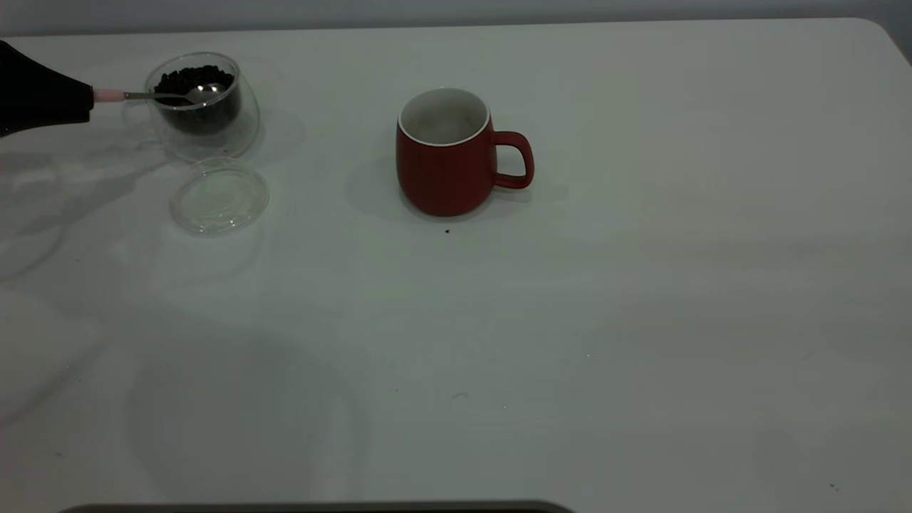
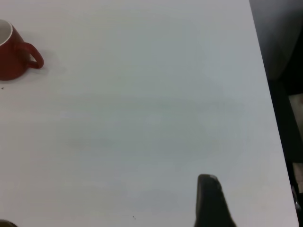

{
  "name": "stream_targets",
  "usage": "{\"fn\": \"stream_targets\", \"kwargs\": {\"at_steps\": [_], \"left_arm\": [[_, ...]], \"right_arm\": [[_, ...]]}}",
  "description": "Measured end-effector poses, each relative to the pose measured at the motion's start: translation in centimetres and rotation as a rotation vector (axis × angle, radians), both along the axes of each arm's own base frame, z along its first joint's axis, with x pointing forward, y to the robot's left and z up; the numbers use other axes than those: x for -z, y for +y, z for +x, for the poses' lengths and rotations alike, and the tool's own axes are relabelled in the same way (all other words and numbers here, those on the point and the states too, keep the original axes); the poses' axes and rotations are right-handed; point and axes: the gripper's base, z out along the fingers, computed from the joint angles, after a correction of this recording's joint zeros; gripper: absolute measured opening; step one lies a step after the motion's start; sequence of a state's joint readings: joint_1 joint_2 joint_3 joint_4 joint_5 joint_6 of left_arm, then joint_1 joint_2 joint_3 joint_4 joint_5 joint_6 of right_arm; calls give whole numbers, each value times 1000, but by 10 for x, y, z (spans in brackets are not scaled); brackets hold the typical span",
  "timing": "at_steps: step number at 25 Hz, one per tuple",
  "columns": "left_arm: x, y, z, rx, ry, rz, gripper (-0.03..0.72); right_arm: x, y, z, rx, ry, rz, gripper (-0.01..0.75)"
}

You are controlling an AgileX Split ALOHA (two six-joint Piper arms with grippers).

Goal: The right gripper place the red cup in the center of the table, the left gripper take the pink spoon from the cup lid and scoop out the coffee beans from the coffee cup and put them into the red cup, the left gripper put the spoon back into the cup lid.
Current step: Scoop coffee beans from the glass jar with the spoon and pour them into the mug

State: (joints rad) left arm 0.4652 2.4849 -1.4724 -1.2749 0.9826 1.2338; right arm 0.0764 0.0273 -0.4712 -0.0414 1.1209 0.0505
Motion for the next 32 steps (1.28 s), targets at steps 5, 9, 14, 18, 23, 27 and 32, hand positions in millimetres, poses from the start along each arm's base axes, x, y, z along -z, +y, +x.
{"fn": "stream_targets", "kwargs": {"at_steps": [5, 9, 14, 18, 23, 27, 32], "left_arm": [[4, -1, 0, -30, 41, -39, 127], [3, -1, 0, -41, 60, -53, 127], [3, -1, -1, -73, 114, -89, 127], [3, -2, -1, -96, 153, -116, 127], [2, -3, -1, -105, 179, -139, 127], [0, 2, -3, -114, 180, -166, 127], [-3, 17, -8, -156, 184, -221, 127]], "right_arm": [[0, 0, 0, 0, 0, 0, 486], [0, 0, 0, 0, 0, 0, 486], [0, 0, 0, 0, 0, 0, 486], [0, 0, 0, 0, 0, 0, 486], [0, 0, 0, 0, 0, 0, 486], [0, 0, 0, 0, 0, 0, 486], [0, 0, 0, 0, 0, 0, 486]]}}
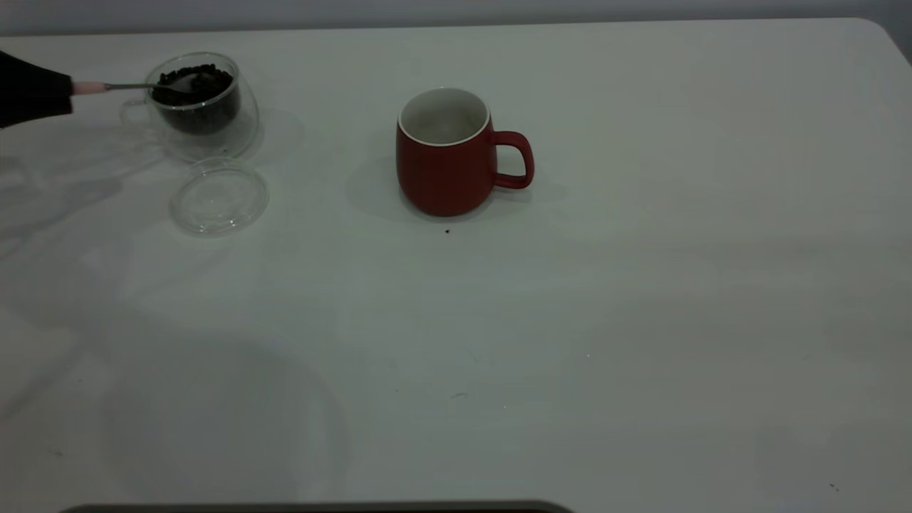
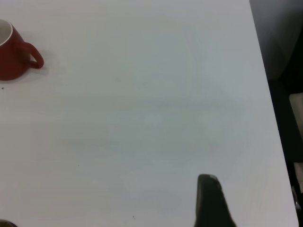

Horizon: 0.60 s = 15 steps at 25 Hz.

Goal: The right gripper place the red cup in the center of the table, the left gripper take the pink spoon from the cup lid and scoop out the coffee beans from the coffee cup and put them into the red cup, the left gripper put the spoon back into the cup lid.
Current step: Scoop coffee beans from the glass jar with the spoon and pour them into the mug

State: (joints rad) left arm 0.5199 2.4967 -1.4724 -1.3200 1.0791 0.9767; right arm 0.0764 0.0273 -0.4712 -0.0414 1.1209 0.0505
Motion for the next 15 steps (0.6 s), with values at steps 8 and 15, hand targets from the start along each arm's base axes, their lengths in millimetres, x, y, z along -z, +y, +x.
{"fn": "stream_targets", "kwargs": {"at_steps": [8, 15], "left_arm": [[-4, 2, -4, 17, 1, -54, 127], [-4, 1, -4, 37, -33, -40, 127]], "right_arm": [[0, 0, 0, 0, 0, 0, 486], [0, 0, 0, 0, 0, 0, 486]]}}
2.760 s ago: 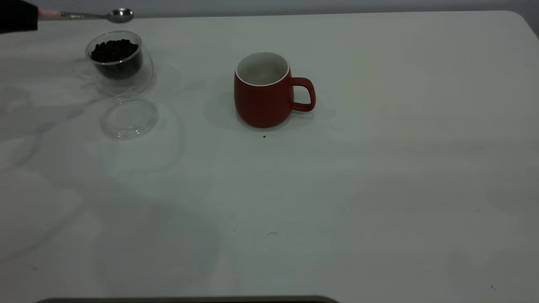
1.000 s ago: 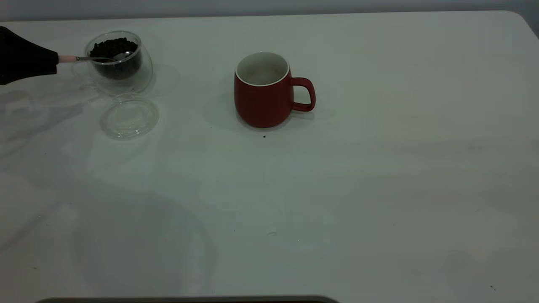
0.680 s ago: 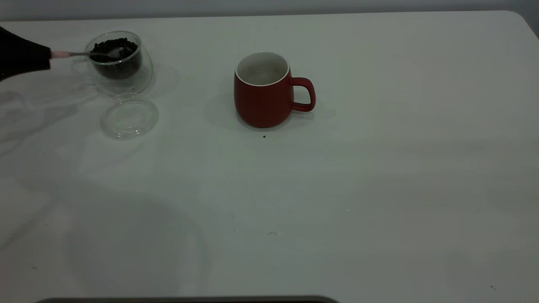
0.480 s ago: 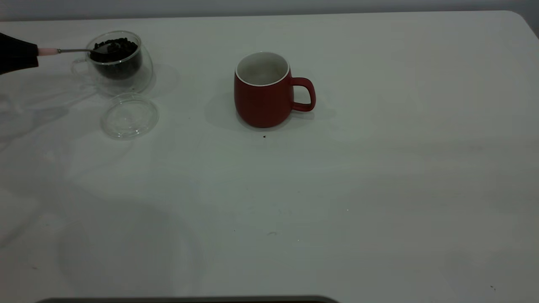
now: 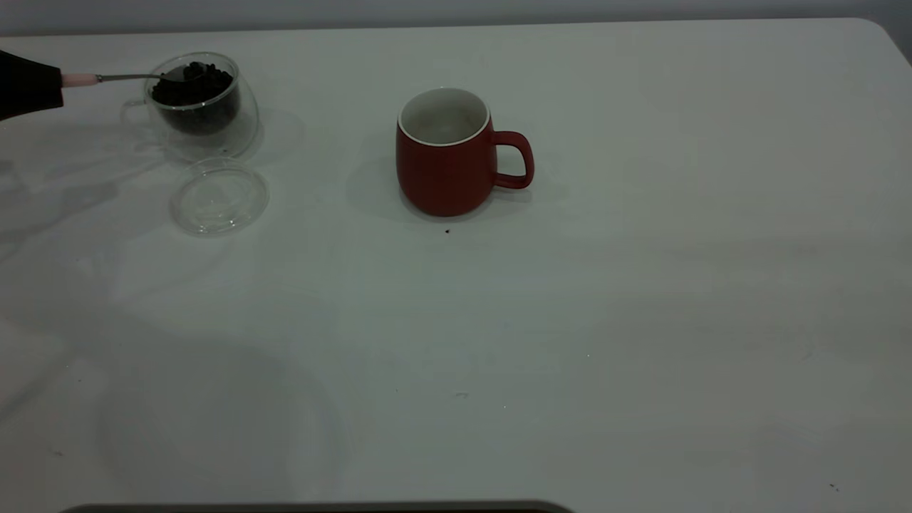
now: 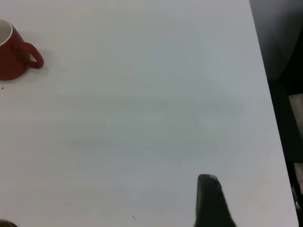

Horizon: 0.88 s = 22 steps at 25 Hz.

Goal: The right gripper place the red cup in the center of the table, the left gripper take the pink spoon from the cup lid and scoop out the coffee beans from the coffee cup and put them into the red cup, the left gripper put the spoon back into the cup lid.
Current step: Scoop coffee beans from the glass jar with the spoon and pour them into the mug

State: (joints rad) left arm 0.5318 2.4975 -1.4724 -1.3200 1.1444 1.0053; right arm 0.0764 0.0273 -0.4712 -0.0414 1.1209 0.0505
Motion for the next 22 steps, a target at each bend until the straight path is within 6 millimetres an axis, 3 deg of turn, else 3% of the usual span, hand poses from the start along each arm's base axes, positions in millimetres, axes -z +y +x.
{"fn": "stream_targets", "kwargs": {"at_steps": [7, 22], "left_arm": [[-2, -12, 6, 2, 1, -21, 127], [-7, -101, 30, 157, -19, -59, 127]], "right_arm": [[0, 0, 0, 0, 0, 0, 486], [0, 0, 0, 0, 0, 0, 486]]}}
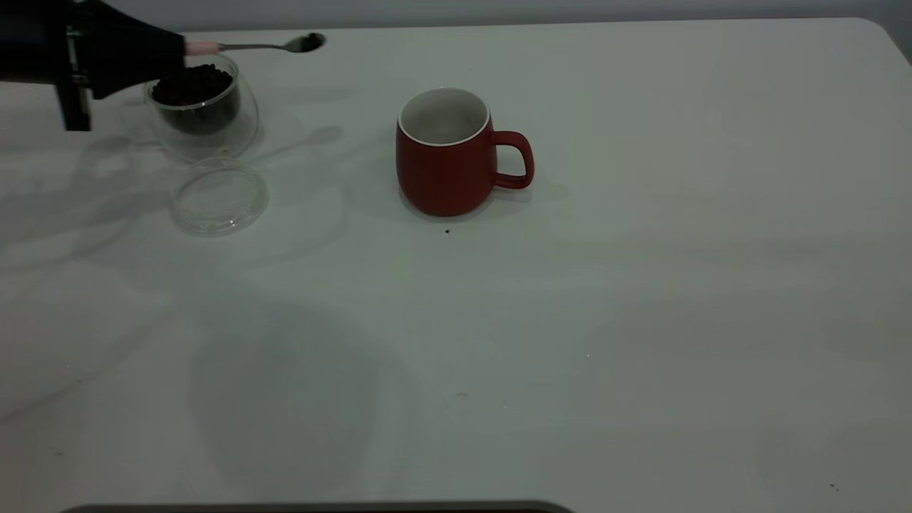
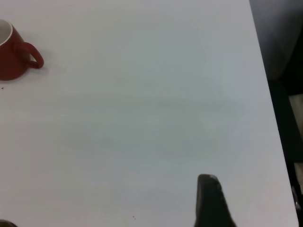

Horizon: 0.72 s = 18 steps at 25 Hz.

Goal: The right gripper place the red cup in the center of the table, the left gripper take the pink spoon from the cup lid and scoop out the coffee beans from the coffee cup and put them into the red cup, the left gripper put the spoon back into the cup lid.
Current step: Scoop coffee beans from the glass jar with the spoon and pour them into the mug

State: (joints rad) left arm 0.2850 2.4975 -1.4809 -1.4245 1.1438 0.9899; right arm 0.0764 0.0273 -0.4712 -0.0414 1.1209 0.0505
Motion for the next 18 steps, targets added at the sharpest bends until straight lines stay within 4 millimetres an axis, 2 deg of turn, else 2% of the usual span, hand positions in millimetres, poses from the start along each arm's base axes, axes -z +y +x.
{"fn": "stream_targets", "kwargs": {"at_steps": [7, 11, 18], "left_arm": [[0, -44, 1, 102, -1, 0, 127], [0, -62, 1, 146, -7, 2, 127], [1, -67, -1, 194, -41, 28, 127]], "right_arm": [[0, 0, 0, 0, 0, 0, 486], [0, 0, 0, 0, 0, 0, 486], [0, 0, 0, 0, 0, 0, 486]]}}
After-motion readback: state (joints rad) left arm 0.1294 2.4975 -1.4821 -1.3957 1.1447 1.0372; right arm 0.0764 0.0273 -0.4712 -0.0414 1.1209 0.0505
